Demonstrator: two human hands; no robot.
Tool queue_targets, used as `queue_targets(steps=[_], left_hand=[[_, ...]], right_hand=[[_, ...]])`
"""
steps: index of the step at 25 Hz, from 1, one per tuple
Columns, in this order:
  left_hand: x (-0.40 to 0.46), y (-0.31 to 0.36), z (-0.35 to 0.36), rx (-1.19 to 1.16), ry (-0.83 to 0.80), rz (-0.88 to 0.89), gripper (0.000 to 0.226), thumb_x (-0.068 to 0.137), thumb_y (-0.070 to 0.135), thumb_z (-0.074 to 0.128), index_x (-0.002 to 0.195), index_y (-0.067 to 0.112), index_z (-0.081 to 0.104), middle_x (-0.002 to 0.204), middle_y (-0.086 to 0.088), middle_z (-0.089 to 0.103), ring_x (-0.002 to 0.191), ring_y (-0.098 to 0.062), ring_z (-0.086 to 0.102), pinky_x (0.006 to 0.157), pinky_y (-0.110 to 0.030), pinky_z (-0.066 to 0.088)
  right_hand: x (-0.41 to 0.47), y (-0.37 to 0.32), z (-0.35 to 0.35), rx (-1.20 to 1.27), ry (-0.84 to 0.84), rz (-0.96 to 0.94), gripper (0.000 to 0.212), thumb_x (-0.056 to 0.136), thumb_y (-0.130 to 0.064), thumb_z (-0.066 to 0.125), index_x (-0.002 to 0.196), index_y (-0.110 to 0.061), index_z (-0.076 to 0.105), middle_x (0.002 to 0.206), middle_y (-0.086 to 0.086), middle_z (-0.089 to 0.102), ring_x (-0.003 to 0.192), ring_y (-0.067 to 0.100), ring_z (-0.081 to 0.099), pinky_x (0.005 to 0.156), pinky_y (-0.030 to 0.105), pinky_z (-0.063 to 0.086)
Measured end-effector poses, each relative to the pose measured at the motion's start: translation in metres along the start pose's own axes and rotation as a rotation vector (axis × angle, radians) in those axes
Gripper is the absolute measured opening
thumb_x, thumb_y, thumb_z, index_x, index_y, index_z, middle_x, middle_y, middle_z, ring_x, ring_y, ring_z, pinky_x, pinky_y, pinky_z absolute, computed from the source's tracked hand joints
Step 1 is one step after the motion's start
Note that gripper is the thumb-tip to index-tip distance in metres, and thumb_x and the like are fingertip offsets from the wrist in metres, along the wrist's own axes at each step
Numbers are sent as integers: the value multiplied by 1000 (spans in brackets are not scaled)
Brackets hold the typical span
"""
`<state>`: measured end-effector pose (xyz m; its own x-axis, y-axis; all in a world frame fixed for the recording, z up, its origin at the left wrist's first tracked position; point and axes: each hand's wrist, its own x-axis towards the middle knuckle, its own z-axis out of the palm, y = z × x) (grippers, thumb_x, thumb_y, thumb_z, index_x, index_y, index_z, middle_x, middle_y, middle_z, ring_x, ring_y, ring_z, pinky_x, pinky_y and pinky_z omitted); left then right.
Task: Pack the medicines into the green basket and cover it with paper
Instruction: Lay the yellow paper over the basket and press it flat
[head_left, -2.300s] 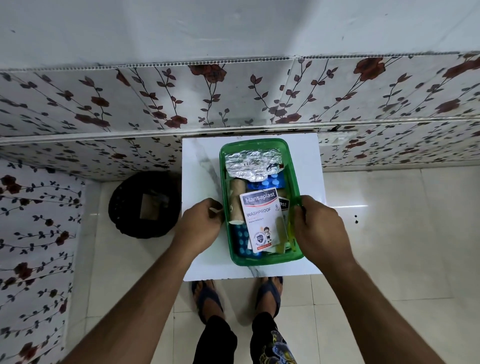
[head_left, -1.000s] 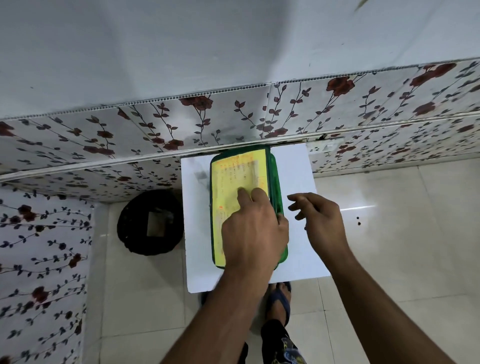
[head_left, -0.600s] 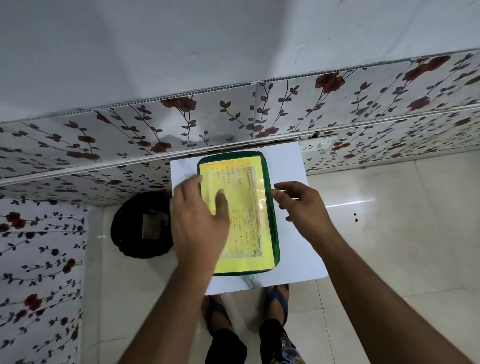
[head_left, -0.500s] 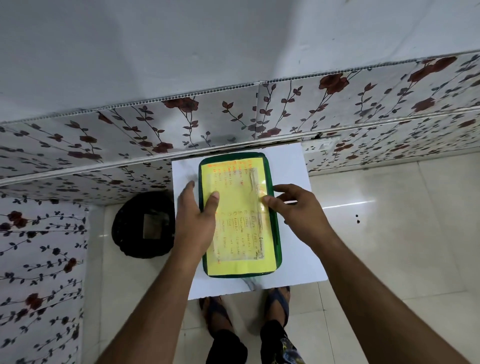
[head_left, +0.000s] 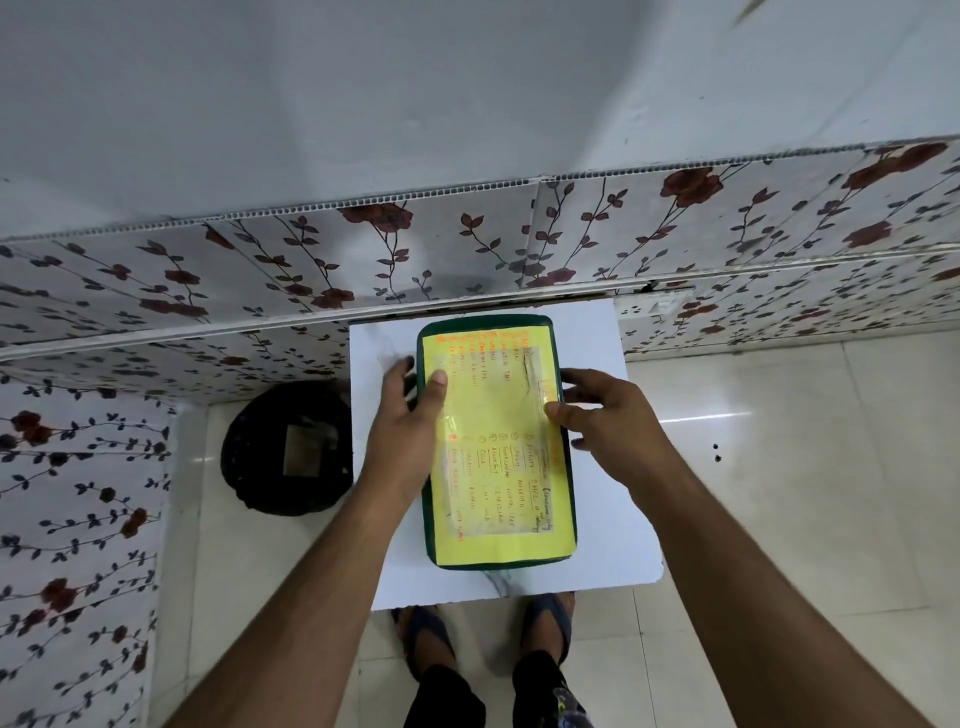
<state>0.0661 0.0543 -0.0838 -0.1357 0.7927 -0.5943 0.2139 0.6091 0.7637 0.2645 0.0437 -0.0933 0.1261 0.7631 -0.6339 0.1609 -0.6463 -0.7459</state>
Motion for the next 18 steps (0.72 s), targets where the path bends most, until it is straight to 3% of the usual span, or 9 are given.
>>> queue_targets(steps=[3,5,7,10,13,16,18], left_hand=[[32,17,-5,-15,-6,17,43,95,51,46,131,30,52,120,8,60,105,-9,58,87,-30,39],[46,22,2,-12,-48,14,35,95,53,45,105,25,62,103,0,65,93,-16,61,81,-33,43],[55,20,8,-36,-51,19,30,95,52,43,89,29,61,91,-8,62,83,-23,58,77,-37,43],[59,18,11,-65,-25,48,27,97,47,41,83,33,59,87,-7,61,79,-22,56,74,-36,42],[58,23,16,-61,33,60,27,101,40,38,79,35,53,86,-2,57,78,-17,50,70,-33,38],[59,23,17,-72,24,60,26,100,40,39,87,30,59,91,-7,61,82,-21,53,72,-33,39],[58,24,15,-80,12,38,29,99,44,40,93,27,62,92,-8,65,83,-22,57,72,-33,42]], right_hand=[[21,-26,3,44,92,-56,46,92,-38,63,135,-23,58,118,-2,66,110,18,61,95,41,50],[33,-39,16,127,55,-21,42,94,-41,60,130,-21,63,116,-4,69,107,16,62,86,33,48],[39,-42,25,199,45,24,32,96,-37,57,120,-19,69,107,-3,74,98,16,67,76,29,47],[44,-41,29,281,90,49,24,97,-29,57,111,-16,71,100,0,74,89,16,68,72,29,49],[51,-40,32,274,147,62,17,96,-28,58,102,-21,72,100,2,75,97,23,68,86,39,53],[53,-40,35,240,185,62,21,91,-35,59,100,-25,75,98,0,76,99,26,68,94,49,53],[50,-39,33,241,156,41,25,92,-36,60,107,-22,74,102,1,75,100,25,68,94,46,53]])
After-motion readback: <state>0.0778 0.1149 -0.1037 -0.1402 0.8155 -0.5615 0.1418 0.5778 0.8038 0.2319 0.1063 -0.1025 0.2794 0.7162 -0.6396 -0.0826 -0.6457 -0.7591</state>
